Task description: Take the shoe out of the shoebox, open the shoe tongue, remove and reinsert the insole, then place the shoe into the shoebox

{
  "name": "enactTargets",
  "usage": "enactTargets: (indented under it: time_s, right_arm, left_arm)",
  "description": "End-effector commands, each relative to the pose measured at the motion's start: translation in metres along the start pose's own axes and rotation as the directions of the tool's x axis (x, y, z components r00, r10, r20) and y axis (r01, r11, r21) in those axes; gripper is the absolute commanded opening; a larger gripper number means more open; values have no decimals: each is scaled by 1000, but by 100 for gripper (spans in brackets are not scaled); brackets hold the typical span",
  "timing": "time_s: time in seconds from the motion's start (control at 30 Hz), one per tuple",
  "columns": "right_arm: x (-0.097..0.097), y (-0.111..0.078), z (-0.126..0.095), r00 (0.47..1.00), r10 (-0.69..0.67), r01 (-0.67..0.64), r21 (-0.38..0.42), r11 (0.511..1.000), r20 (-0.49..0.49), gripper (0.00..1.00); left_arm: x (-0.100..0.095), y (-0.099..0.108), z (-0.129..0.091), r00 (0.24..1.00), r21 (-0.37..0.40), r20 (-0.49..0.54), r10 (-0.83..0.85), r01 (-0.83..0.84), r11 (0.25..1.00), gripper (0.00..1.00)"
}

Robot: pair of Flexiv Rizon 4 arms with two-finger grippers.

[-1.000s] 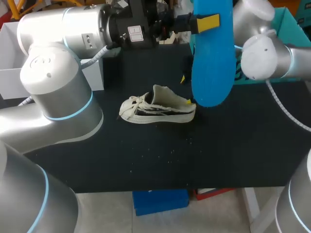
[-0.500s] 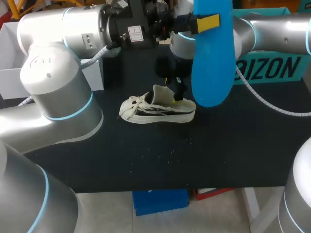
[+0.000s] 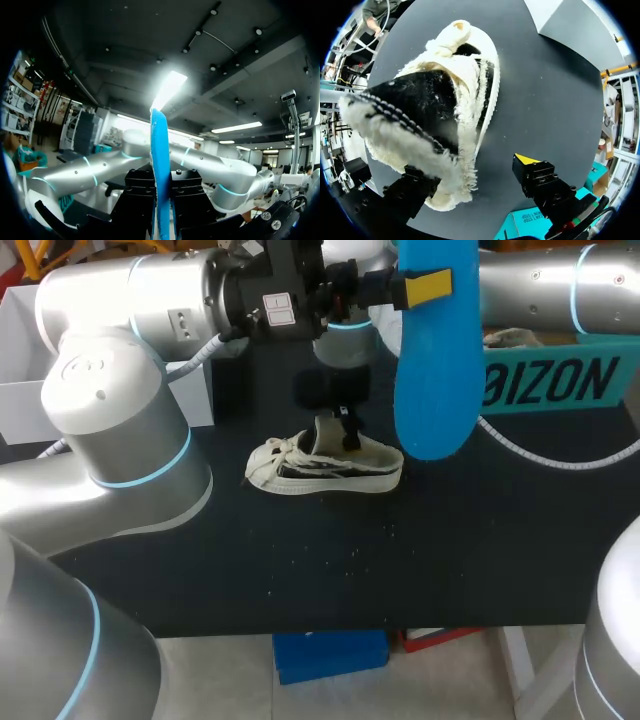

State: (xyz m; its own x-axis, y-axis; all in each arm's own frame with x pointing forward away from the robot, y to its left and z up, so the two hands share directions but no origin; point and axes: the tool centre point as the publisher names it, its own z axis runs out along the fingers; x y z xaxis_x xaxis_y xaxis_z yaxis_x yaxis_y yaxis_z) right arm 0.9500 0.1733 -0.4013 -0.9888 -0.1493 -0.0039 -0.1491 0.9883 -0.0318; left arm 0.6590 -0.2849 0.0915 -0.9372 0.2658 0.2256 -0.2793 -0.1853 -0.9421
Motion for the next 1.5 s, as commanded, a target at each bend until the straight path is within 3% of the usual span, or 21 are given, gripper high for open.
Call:
enactTargets:
  time_s: [0.03, 0.07, 0.1, 1.0, 1.13, 1.27, 1.33, 1.4, 1.5]
  right_arm:
    - [1, 2, 10, 1000, 18, -17, 16, 1000, -3, 40]
    - [4, 3, 10, 1000, 26, -25, 16, 1000, -9, 31]
    - [6, 3, 12, 999, 32, -32, 9, 999, -14, 0]
    - [8, 2, 15, 999, 33, -33, 1, 999, -28, 0]
    - [6, -6, -27, 991, 137, -137, 75, 988, 3, 0]
    - [1, -25, -75, 921, 390, -387, 100, 917, -10, 0]
    - [-1, -36, -92, 852, 523, -522, 103, 847, 13, 0]
    - [-4, -45, -104, 747, 663, -663, 95, 742, 38, 0]
    - [-7, -57, -114, 494, 865, -869, 83, 487, 92, 0]
  left_arm:
    - [0, 1, 1, 1000, 0, 1, 1, -1, 1000, 0]
    - [0, 1, 1, 1000, 0, 1, 1, -1, 1000, 0]
    - [0, 1, 1, 1000, 0, 1, 1, -1, 1000, 0]
    - [0, 1, 1, 1000, 0, 1, 1, -1, 1000, 0]
    - [0, 1, 1, 1000, 0, 1, 1, -1, 1000, 0]
    - [0, 1, 1, 1000, 0, 1, 1, -1, 1000, 0]
    - [0, 1, 1, 1000, 0, 1, 1, -1, 1000, 0]
    - [0, 1, 1, 1000, 0, 1, 1, -1, 1000, 0]
    - [0, 1, 1, 1000, 0, 1, 1, -1, 1000, 0]
